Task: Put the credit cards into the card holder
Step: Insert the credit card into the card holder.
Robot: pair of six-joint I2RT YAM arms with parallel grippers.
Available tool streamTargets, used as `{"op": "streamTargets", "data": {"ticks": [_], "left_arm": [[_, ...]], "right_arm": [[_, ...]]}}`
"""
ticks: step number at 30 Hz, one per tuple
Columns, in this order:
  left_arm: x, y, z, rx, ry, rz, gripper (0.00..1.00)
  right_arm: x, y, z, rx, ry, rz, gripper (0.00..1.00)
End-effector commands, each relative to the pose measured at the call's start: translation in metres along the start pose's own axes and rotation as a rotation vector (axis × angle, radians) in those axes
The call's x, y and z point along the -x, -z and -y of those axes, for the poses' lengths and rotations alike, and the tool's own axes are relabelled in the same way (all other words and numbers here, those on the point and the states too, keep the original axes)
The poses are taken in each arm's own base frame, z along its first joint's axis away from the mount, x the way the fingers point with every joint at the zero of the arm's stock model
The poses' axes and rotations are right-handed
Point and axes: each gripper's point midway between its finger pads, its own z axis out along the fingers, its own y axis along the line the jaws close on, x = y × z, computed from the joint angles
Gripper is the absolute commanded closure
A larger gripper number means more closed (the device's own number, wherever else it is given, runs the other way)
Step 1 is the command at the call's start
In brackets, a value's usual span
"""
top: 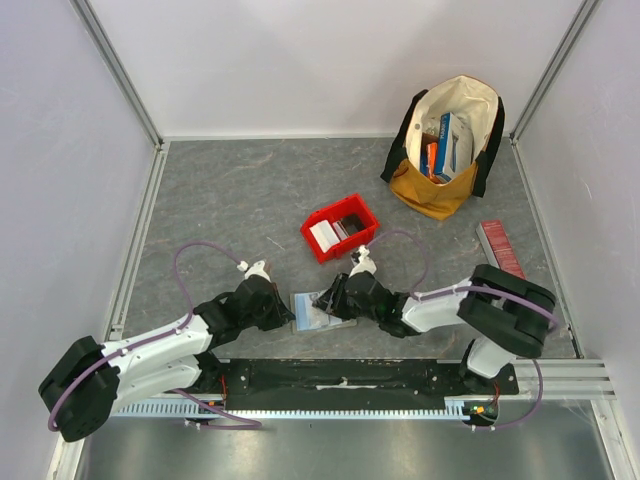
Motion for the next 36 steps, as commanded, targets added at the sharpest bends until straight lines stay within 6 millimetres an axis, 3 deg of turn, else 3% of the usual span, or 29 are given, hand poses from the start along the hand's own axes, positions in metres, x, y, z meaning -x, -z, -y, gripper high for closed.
{"op": "streamTargets", "data": {"ticks": [1, 5, 11, 22, 36], "left_arm": [[0.008, 0.003, 0.017, -0.057, 0.027, 0.022, 0.98], [0.011, 0.004, 0.019, -0.060, 0.023, 0.031, 0.98], [0.012, 0.003, 0.021, -0.054, 0.005, 0.024, 0.98], [0.010, 0.001, 0.019, -0.050, 0.005, 0.017, 0.98], [0.010, 0.002, 0.021, -0.056, 0.005, 0.018, 0.98]], "right_arm": [[0.014, 0.019, 0.032, -0.199, 0.121, 0.052, 0.54], [0.031, 0.032, 0.034, -0.245, 0.164, 0.114, 0.46], [0.019, 0.025, 0.021, -0.176, 0.171, 0.046, 0.46], [0.001, 0.007, -0.002, -0.089, 0.218, -0.041, 0.61], [-0.010, 0.001, -0.036, -0.007, 0.254, -0.088, 0.78]]}}
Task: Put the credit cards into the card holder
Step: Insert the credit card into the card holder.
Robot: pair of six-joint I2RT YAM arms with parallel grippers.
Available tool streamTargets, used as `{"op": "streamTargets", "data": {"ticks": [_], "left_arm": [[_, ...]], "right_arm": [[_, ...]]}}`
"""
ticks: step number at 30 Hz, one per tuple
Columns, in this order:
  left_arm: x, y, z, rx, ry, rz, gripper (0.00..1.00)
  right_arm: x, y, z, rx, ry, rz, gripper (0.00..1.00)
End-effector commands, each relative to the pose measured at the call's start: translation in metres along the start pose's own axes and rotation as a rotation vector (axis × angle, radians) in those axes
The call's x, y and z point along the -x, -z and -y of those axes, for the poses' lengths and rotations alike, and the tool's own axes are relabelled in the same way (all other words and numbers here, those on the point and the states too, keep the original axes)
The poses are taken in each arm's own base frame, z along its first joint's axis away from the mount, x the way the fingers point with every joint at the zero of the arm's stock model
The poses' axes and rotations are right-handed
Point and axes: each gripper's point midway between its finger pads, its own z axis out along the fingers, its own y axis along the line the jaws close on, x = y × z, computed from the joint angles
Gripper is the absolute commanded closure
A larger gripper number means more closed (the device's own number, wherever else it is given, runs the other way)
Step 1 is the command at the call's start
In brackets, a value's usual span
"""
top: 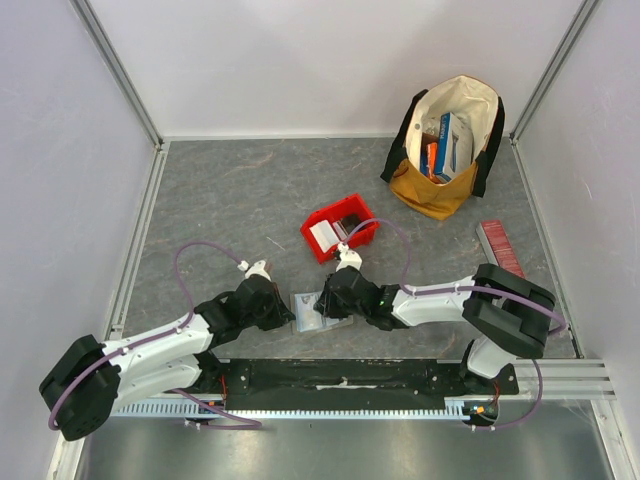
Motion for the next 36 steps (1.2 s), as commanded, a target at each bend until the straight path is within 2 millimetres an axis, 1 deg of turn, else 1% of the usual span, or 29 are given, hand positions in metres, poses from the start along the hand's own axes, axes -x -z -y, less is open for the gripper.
{"op": "streamTargets", "data": {"ticks": [1, 6, 7, 8, 9, 11, 13, 15, 17, 19, 25, 28, 30, 33, 36], "left_arm": [[0.010, 0.002, 0.020, -0.059, 0.001, 0.023, 0.98], [0.010, 0.003, 0.018, -0.057, 0.004, 0.025, 0.98], [0.010, 0.003, 0.019, -0.059, 0.003, 0.025, 0.98], [0.010, 0.003, 0.018, -0.057, 0.004, 0.025, 0.98], [0.010, 0.004, 0.018, -0.058, 0.003, 0.024, 0.98], [0.011, 0.005, 0.018, -0.056, 0.004, 0.030, 0.98], [0.011, 0.005, 0.017, -0.056, 0.004, 0.036, 0.98], [0.012, 0.006, 0.017, -0.054, 0.005, 0.040, 0.98], [0.012, 0.007, 0.016, -0.055, 0.005, 0.042, 0.98], [0.013, 0.007, 0.016, -0.052, 0.003, 0.044, 0.98], [0.015, 0.008, 0.018, -0.054, -0.002, 0.049, 0.98], [0.016, 0.009, 0.018, -0.054, -0.008, 0.051, 0.98], [0.018, 0.010, 0.021, -0.058, -0.016, 0.054, 0.98], [0.020, 0.012, 0.022, -0.054, -0.022, 0.061, 0.98], [0.023, 0.014, 0.024, -0.060, -0.025, 0.069, 0.98]], "right_arm": [[0.002, 0.002, -0.034, 0.121, -0.019, -0.010, 0.78], [-0.005, 0.000, -0.043, 0.179, -0.038, -0.058, 0.77], [-0.005, -0.001, -0.044, 0.189, -0.049, -0.057, 0.79], [-0.008, 0.001, -0.047, 0.223, -0.071, -0.083, 0.84], [-0.007, 0.001, -0.050, 0.255, -0.092, -0.084, 0.86], [-0.006, 0.001, -0.046, 0.263, -0.128, -0.090, 0.85], [-0.006, 0.000, -0.041, 0.242, -0.122, -0.090, 0.82], [-0.003, 0.002, -0.035, 0.201, -0.100, -0.077, 0.73], [0.002, 0.005, -0.028, 0.161, -0.074, -0.055, 0.67], [0.014, 0.009, -0.019, 0.101, -0.049, 0.001, 0.59], [0.042, 0.030, -0.009, 0.026, 0.013, 0.116, 0.48], [0.055, 0.041, -0.012, 0.036, 0.069, 0.173, 0.44], [0.068, 0.050, -0.011, 0.028, 0.106, 0.224, 0.43], [0.089, 0.066, -0.020, 0.042, 0.166, 0.300, 0.38], [0.105, 0.079, -0.027, 0.058, 0.212, 0.361, 0.26]]}}
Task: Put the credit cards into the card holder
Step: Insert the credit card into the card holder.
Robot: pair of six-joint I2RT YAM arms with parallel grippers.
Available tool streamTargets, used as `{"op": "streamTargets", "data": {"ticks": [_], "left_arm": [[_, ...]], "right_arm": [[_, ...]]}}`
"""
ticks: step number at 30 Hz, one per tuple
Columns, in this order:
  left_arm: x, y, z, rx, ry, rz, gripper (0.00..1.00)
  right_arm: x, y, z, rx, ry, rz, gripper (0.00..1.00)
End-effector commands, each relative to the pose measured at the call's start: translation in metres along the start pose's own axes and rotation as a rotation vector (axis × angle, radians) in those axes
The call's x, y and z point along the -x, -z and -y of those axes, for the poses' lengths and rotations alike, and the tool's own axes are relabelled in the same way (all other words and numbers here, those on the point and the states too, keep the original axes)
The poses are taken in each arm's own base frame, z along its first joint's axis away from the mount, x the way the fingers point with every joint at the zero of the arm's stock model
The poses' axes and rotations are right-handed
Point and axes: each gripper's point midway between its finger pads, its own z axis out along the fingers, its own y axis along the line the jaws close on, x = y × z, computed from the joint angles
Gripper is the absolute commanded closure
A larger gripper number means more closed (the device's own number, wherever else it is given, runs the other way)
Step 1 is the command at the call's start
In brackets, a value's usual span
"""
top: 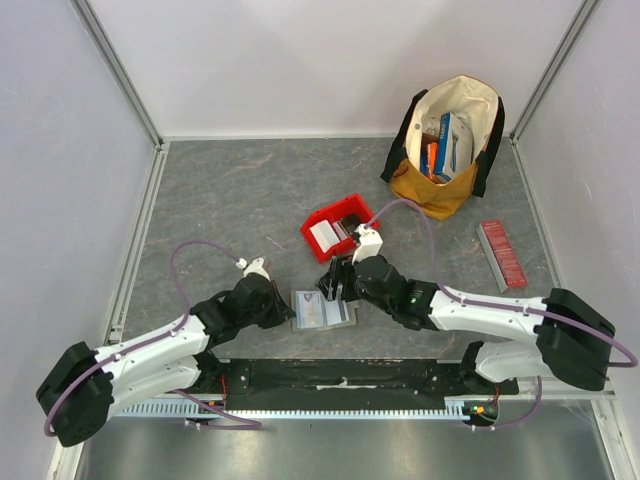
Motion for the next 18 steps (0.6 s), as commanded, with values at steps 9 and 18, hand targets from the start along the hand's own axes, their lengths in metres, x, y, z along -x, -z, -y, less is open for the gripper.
{"op": "streamTargets", "data": {"ticks": [9, 18], "left_arm": [[0.020, 0.009, 0.021, -0.049, -0.032, 0.056, 0.98], [0.021, 0.011, 0.021, -0.049, -0.036, 0.062, 0.98]], "right_arm": [[0.094, 0.021, 0.000, -0.072, 0.178, 0.243, 0.05], [0.133, -0.016, 0.012, -0.075, 0.190, 0.114, 0.05]]}}
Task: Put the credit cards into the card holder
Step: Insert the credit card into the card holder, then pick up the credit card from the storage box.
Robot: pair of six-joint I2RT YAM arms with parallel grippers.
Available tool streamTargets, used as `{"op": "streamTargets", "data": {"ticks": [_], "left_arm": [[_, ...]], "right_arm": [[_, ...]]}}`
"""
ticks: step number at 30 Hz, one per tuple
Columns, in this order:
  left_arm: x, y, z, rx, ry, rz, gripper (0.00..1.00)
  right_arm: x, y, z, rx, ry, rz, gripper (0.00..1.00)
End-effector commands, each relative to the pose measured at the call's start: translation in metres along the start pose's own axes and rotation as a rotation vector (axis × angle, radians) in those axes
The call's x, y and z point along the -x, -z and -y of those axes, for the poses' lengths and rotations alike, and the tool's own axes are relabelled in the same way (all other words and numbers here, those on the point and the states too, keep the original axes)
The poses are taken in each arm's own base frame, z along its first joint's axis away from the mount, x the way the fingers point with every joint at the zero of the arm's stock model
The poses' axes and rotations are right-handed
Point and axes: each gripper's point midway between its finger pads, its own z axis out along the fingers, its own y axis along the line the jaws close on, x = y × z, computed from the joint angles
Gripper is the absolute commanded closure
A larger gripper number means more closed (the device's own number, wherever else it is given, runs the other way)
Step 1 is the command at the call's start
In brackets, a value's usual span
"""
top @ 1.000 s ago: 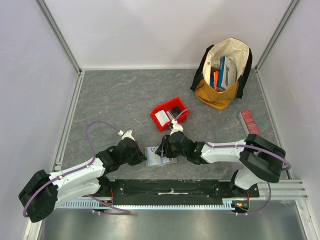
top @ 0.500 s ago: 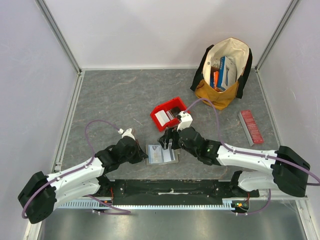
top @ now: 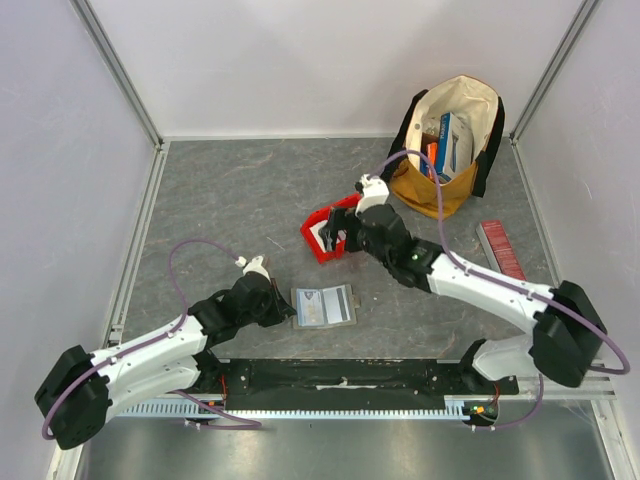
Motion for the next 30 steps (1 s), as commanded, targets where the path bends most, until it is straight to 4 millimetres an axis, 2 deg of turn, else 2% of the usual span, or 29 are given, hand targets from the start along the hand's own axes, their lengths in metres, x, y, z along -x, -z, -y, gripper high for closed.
{"op": "streamTargets", "data": {"ticks": [1, 7, 13, 21, 30], "left_arm": [[0.014, 0.004, 0.011, -0.022, -0.037, 0.042, 0.98], [0.014, 0.005, 0.010, -0.016, -0.043, 0.048, 0.98], [0.017, 0.007, 0.009, -0.008, -0.050, 0.059, 0.98], [0.016, 0.007, 0.007, -0.005, -0.051, 0.058, 0.98], [0.016, 0.008, 0.007, -0.006, -0.047, 0.062, 0.98]], "right_arm": [[0.008, -0.023, -0.005, 0.075, 0.034, -0.097, 0.05], [0.012, -0.059, 0.015, 0.062, -0.032, -0.163, 0.06], [-0.005, -0.086, 0.026, 0.106, -0.078, -0.269, 0.07], [-0.017, -0.111, 0.031, 0.124, -0.089, -0.329, 0.10], [-0.033, -0.130, 0.035, 0.126, -0.099, -0.374, 0.11]]}}
